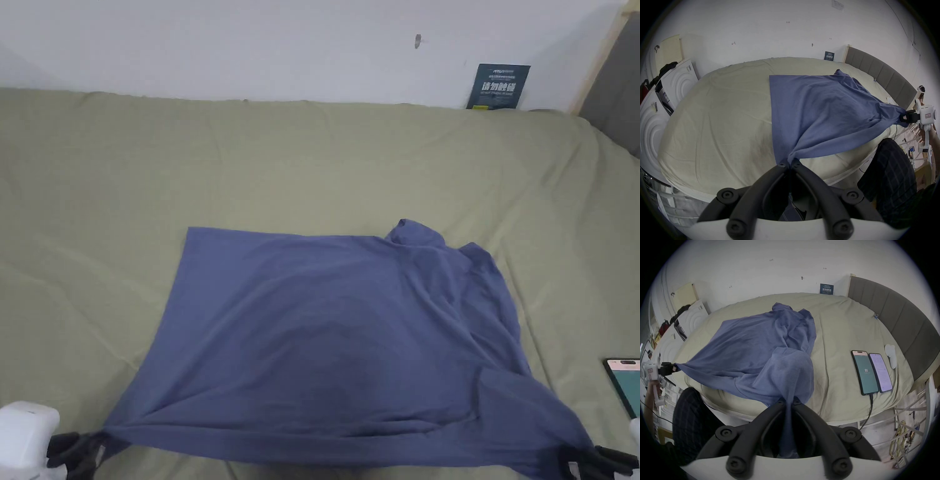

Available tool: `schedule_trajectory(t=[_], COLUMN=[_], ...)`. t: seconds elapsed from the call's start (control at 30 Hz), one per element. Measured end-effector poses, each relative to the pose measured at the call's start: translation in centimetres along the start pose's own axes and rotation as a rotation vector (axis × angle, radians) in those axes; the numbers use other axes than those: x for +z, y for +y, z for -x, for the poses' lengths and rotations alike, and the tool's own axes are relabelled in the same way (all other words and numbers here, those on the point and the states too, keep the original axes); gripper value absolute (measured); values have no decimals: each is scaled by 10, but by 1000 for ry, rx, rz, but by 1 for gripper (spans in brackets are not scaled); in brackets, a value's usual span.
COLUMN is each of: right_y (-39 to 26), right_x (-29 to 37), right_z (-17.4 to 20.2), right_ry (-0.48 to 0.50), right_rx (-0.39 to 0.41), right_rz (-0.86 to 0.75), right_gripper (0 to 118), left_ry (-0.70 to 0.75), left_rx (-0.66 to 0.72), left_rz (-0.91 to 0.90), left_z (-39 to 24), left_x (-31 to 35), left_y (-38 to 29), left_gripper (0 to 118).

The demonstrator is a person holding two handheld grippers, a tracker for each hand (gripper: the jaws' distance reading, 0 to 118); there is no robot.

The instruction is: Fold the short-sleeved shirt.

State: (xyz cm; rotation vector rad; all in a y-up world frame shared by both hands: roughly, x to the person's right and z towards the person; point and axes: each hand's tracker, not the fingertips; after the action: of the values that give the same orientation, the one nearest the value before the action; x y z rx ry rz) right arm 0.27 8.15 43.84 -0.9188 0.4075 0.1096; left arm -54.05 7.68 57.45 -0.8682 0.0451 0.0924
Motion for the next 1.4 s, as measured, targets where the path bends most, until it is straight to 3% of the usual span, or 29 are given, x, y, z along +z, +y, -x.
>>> schedule_trajectory(t=[0.2,0.27,0.3,0.4,0.5,0.63,0.67,0.7,0.73,0.77,0.8,0.83,0.9,0.97,1.03,1.13,1.17,1.2,1.23,1.27,1.3,1.4], right_y=[77,112,125,166,195,187,185,182,179,177,173,167,150,115,77,21,10,1,-9,-14,-19,-25], right_x=[-11,-34,-46,-101,-169,-192,-194,-198,-196,-193,-186,-165,-129,-82,-52,-25,-19,-17,-13,-12,-10,-6], right_z=[-36,-48,-65,-83,-94,-71,-70,-80,-82,-83,-82,-82,-69,-41,-22,1,7,15,25,24,26,37], right_ry=[146,140,115,198,152,78,65,64,70,61,64,59,68,61,135,82,48,-22,-94,-11,74,21], right_rx=[-135,-138,-203,-303,-276,-236,-233,-250,-274,-276,-272,-264,-237,-132,-92,-75,-56,-31,-23,-42,-81,-74], right_rz=[-29,-23,-15,65,150,219,205,167,109,78,44,-32,-169,-311,-356,-348,-360,-347,-371,-361,-335,-346], right_gripper=[3,3,3,4,4,6,10,29,81,111,118,118,118,118,118,113,80,26,0,0,0,0], left_ry=[-35,-41,-55,-52,-12,40,38,42,45,51,72,96,92,49,-5,76,95,116,156,186,60,136], left_rx=[21,60,96,163,225,238,240,246,255,259,259,224,169,129,154,148,136,126,128,124,156,145], left_rz=[-63,-72,-40,23,129,192,186,171,141,137,121,65,-153,-294,-327,-299,-275,-252,-194,-159,-166,-167], left_z=[15,27,31,35,39,25,29,29,29,29,29,26,12,5,-7,-19,-22,-25,-26,-23,-15,-5], left_x=[-18,-44,-63,-125,-180,-204,-209,-208,-204,-202,-189,-175,-126,-83,-51,-24,-21,-25,-31,-32,-37,-63], left_y=[77,114,134,176,194,192,191,189,186,185,179,171,148,113,75,27,16,8,2,-5,-2,11], left_gripper=[0,0,0,0,0,0,0,0,11,58,101,118,115,116,116,109,87,45,0,0,0,0])
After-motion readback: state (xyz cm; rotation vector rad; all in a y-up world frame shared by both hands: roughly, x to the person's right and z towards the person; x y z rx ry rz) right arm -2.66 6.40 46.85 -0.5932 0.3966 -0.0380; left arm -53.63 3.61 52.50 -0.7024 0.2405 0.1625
